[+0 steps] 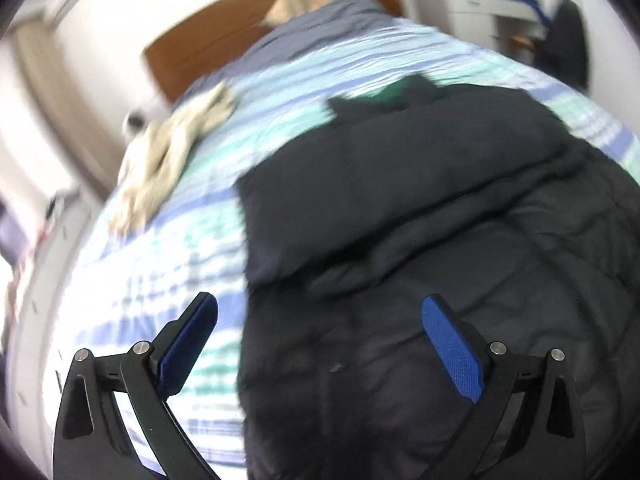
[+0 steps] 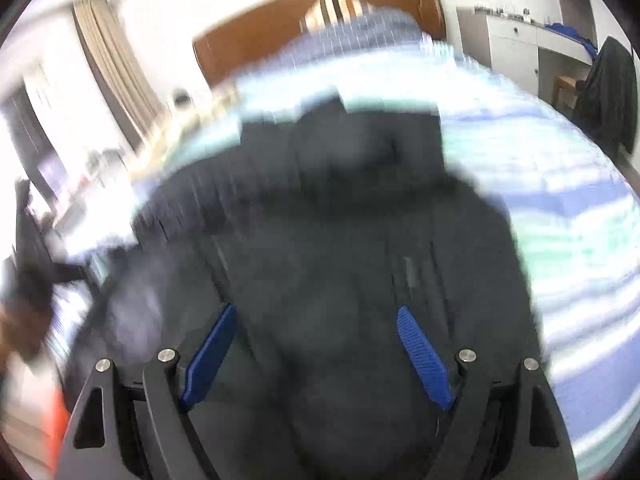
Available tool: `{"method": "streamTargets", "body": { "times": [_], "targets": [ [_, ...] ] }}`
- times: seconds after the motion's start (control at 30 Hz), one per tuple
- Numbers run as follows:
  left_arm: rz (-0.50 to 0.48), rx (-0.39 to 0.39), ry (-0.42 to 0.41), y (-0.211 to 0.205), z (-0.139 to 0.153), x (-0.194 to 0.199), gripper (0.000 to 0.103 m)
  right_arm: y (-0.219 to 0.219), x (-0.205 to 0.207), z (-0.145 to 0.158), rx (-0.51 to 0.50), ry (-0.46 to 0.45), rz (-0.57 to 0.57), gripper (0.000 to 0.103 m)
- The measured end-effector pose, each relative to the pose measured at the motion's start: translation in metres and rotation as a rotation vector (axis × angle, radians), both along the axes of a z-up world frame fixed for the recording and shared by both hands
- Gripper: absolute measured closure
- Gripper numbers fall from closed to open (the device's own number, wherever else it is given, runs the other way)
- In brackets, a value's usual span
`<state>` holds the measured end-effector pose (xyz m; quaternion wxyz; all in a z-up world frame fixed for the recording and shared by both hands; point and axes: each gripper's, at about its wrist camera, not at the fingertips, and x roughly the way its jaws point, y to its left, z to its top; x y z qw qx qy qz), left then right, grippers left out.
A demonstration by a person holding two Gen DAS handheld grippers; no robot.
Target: Fold large clothes
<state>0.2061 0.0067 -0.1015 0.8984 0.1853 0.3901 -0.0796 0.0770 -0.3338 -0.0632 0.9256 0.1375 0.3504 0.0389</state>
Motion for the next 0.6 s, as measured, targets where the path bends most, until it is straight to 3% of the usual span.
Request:
{"method": "streamTargets", "body": {
  "times": [0.07, 0.2, 0.23, 0.27, 0.33, 0.37, 0.43, 0.5, 0.57, 0.6],
  "targets": [
    [0.044, -0.045, 0.023, 0.014, -0.009, 0.001, 0.001, -0.012, 0.039, 0.034, -0.009, -0.081, -0.035, 0.019],
    [0.066, -0.064, 0.012, 0.014, -0.013, 0.002, 0.001, -0.024, 0.116, 0.039, 0.043, -0.102, -0.007, 0.023],
    [0.069, -0.070, 0.006, 0.016, -0.010, 0.001, 0.001, -0.023, 0.137, 0.025, 0.042, -0.076, 0.019, 0.023],
    [0.074, -0.080, -0.002, 0.015, -0.006, 0.005, 0.001, -0.020, 0.159, 0.000, 0.023, 0.009, 0.044, 0.023],
    [0.097, -0.120, -0.017, 0.017, 0.002, 0.019, 0.001, -0.017, 0.190, -0.066, -0.030, 0.294, 0.044, 0.024],
    [0.109, -0.138, -0.023, 0.021, 0.006, 0.026, 0.001, -0.019, 0.191, -0.094, -0.036, 0.342, 0.036, 0.020],
    [0.135, -0.190, -0.042, 0.019, 0.010, 0.049, 0.001, -0.022, 0.182, -0.099, -0.022, 0.264, 0.014, 0.020],
    [0.142, -0.221, -0.058, 0.015, 0.006, 0.067, 0.002, -0.020, 0.177, -0.099, -0.023, 0.244, 0.004, 0.020],
    [0.158, -0.159, -0.030, 0.008, -0.015, 0.086, 0.012, -0.020, 0.177, -0.099, -0.016, 0.245, 0.007, 0.020],
    [0.189, -0.107, 0.042, 0.006, -0.037, 0.100, 0.019, -0.019, 0.179, -0.100, -0.017, 0.244, 0.008, 0.020]
  ]
}}
